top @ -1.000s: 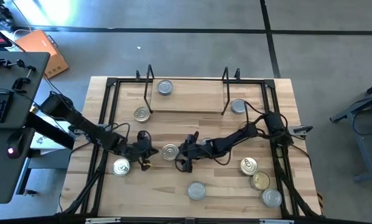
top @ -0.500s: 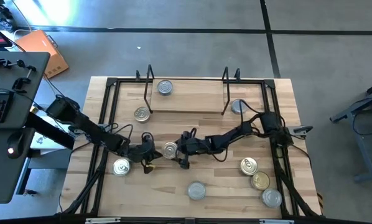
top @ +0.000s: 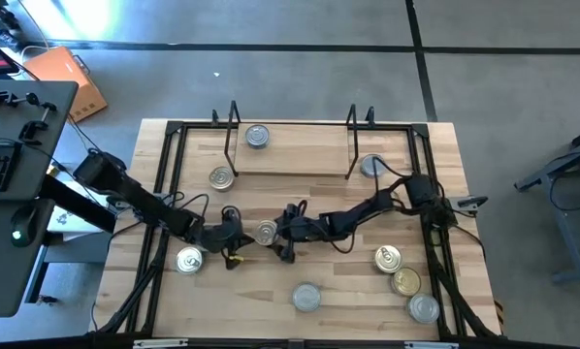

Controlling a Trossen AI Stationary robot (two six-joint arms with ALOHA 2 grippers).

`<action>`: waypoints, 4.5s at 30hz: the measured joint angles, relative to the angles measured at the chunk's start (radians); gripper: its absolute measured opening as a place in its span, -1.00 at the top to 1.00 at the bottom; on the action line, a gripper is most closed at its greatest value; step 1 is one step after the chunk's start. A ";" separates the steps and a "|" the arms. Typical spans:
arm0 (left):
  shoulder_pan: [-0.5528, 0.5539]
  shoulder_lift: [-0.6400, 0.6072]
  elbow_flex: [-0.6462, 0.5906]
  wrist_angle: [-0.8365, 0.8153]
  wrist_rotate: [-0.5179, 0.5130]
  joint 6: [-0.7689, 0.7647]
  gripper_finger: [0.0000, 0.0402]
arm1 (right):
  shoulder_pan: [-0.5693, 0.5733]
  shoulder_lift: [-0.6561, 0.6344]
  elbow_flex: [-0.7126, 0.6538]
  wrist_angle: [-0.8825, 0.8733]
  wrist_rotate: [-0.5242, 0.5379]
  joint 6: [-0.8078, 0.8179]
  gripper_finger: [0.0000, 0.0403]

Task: Stack canned seafood by type on shelf
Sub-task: Put the center blue tuna can on the shelf

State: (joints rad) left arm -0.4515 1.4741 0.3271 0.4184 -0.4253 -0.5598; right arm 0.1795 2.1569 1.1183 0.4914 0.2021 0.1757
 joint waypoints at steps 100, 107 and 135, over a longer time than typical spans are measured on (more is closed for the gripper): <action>0.000 -0.024 -0.002 0.002 -0.112 0.074 1.00 | -0.683 -0.183 -0.001 -0.221 -0.233 -0.151 -0.84; 0.000 -0.024 -0.002 0.001 -0.113 0.074 1.00 | -0.682 -0.189 0.001 -0.293 -0.236 -0.193 -0.87; 0.000 -0.024 -0.002 0.001 -0.113 0.074 1.00 | -0.681 -0.185 0.077 -0.511 -0.239 -0.290 -0.96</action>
State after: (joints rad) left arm -0.4511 1.4502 0.3248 0.4194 -0.5385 -0.4854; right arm -0.5014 1.9719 1.1953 -0.0197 -0.0369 -0.1146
